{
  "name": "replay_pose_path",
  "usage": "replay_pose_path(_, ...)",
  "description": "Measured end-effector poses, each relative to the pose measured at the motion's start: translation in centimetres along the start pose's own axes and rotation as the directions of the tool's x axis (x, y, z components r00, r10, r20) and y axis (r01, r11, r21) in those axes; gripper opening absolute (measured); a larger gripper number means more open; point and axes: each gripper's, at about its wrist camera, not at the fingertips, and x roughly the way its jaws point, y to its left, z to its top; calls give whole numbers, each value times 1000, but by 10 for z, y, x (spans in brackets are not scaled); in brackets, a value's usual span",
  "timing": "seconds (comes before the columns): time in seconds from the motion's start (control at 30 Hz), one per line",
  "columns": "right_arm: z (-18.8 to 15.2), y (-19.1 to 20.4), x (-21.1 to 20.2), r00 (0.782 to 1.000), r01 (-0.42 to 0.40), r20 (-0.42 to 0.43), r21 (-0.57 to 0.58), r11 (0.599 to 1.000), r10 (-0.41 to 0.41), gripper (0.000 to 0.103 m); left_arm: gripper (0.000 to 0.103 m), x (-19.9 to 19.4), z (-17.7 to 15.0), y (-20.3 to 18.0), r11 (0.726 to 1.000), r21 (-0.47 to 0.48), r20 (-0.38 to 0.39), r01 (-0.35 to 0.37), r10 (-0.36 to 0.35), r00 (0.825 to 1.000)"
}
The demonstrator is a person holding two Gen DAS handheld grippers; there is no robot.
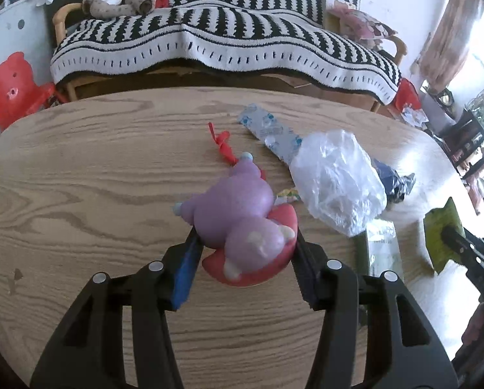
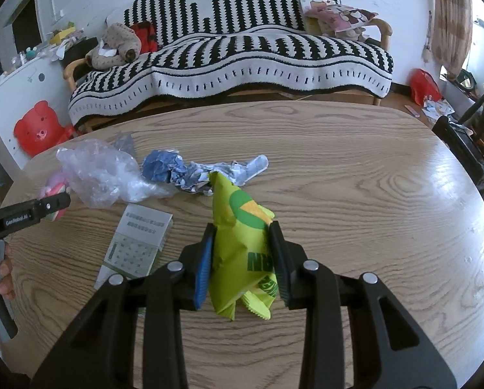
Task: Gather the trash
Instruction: 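Grasp the pink-purple toy with the left tool while the right tool grasps the yellow snack bag, then carry the toy and yellow snack bag over the black trash bin with both tools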
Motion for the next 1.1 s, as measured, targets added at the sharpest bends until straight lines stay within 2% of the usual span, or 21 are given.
replay_pose_path(0.2, -1, 0, -1, 1000, 10, 5, 3, 1000, -10, 33, 52, -1, -10, -8, 998, 55, -21, -8, 9, 1000)
replay_pose_path(0.5, -2, -5, 3, 998, 69, 2, 5, 998, -69, 36, 52, -3, -12, -13, 997, 75, -27, -4, 6, 1000)
replay_pose_path(0.6, -3, -10, 7, 997, 72, -10, 27, 997, -72, 40, 52, -3, -12, -12, 997, 76, -26, -3, 5, 1000)
replay_pose_path(0.73, -5, -11, 10, 994, 104, -17, 24, 994, -104, 51, 52, -4, -11, -13, 997, 74, -24, -2, 3, 1000)
replay_pose_path(0.87, -8, -16, 19, 993, 111, -48, 34, 993, -109, 55, 52, -5, -11, -14, 997, 76, -26, 4, -2, 1000)
replay_pose_path(0.9, -10, -18, 20, 993, 106, -48, 44, 993, -104, 55, 52, -6, -11, -14, 997, 77, -28, 6, -4, 1000)
replay_pose_path(1.03, -13, -19, 19, 996, 75, -43, 47, 996, -73, 44, 52, -6, -10, -17, 996, 88, -35, 9, -5, 999)
replay_pose_path(1.1, -12, -19, 18, 997, 71, -40, 45, 996, -69, 43, 52, -6, -10, -18, 996, 89, -37, 13, -9, 999)
